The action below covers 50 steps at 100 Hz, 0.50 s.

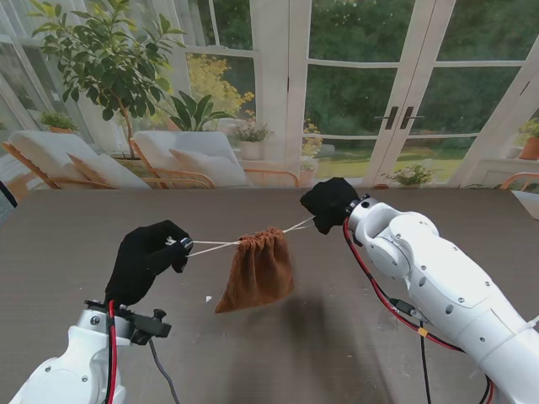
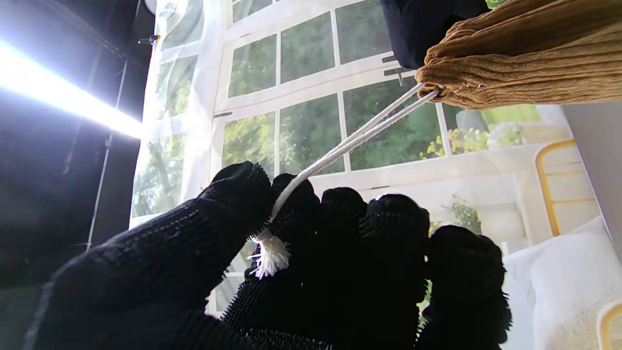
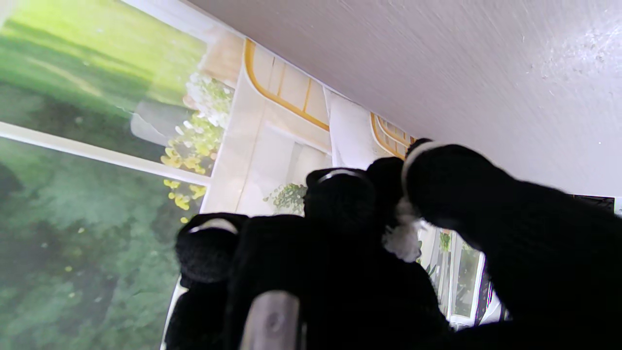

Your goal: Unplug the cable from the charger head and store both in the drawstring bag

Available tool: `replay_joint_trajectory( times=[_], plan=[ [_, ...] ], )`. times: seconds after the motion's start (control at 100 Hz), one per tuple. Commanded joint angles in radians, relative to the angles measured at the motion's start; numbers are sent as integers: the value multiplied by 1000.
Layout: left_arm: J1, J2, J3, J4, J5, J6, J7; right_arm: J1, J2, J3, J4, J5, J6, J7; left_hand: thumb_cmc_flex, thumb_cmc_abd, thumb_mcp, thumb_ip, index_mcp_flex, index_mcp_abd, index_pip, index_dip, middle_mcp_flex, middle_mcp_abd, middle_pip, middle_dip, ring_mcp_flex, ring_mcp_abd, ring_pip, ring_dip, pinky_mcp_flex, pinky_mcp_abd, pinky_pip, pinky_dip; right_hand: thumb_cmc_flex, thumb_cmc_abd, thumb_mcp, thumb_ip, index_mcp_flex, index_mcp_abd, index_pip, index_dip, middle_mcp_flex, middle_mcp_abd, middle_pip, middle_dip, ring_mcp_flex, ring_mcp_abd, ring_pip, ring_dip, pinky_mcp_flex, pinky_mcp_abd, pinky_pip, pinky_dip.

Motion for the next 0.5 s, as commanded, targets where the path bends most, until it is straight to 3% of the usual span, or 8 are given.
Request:
replay_joint_trajectory(
  times=[0.0, 0.49],
  plan=[
    [3, -8, -4, -22, -5, -1, -8, 2, 9, -3, 20, -6, -3, 16, -4, 71, 38, -23, 53, -80, 99, 19, 33, -60, 3, 17, 37, -45, 29, 11, 8, -30, 64, -9, 48, -2, 129, 27, 15, 53, 48, 40, 121, 37, 31, 20, 0, -249, 34, 13, 458, -49, 52, 42],
    [24, -16, -21, -53, -5, 17, 23, 41, 13, -49, 107, 6, -20, -1, -2, 71, 36, -24, 50, -77, 104, 16, 34, -60, 3, 24, 36, -45, 31, 14, 9, -33, 68, -13, 44, -2, 130, 25, 14, 49, 50, 38, 121, 34, 31, 20, 0, -249, 32, 13, 458, -50, 52, 43]
  ],
)
